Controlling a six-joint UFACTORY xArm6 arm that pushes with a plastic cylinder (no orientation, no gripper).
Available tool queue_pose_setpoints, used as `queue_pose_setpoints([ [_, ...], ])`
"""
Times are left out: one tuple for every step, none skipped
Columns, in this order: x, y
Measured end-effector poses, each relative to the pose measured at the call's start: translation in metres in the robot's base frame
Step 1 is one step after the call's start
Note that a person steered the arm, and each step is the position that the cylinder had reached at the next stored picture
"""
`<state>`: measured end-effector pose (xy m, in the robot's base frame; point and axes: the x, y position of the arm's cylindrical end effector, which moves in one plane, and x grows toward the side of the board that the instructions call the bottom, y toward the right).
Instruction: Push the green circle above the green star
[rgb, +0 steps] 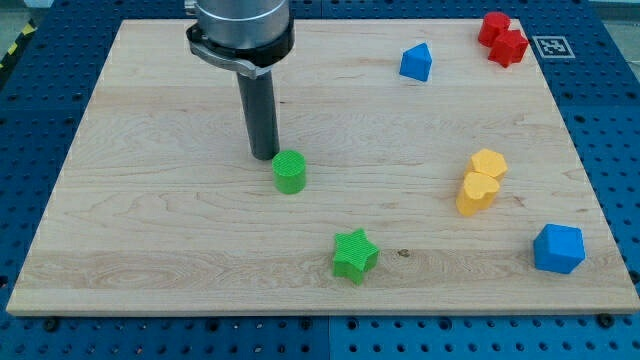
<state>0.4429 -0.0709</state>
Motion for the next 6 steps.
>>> queue_pose_setpoints([
  [0.0, 0.0],
  [0.003, 0.0],
  [0.011, 0.007],
  [0.019, 0.023],
  [0.031, 0.034],
  [0.043, 0.044],
])
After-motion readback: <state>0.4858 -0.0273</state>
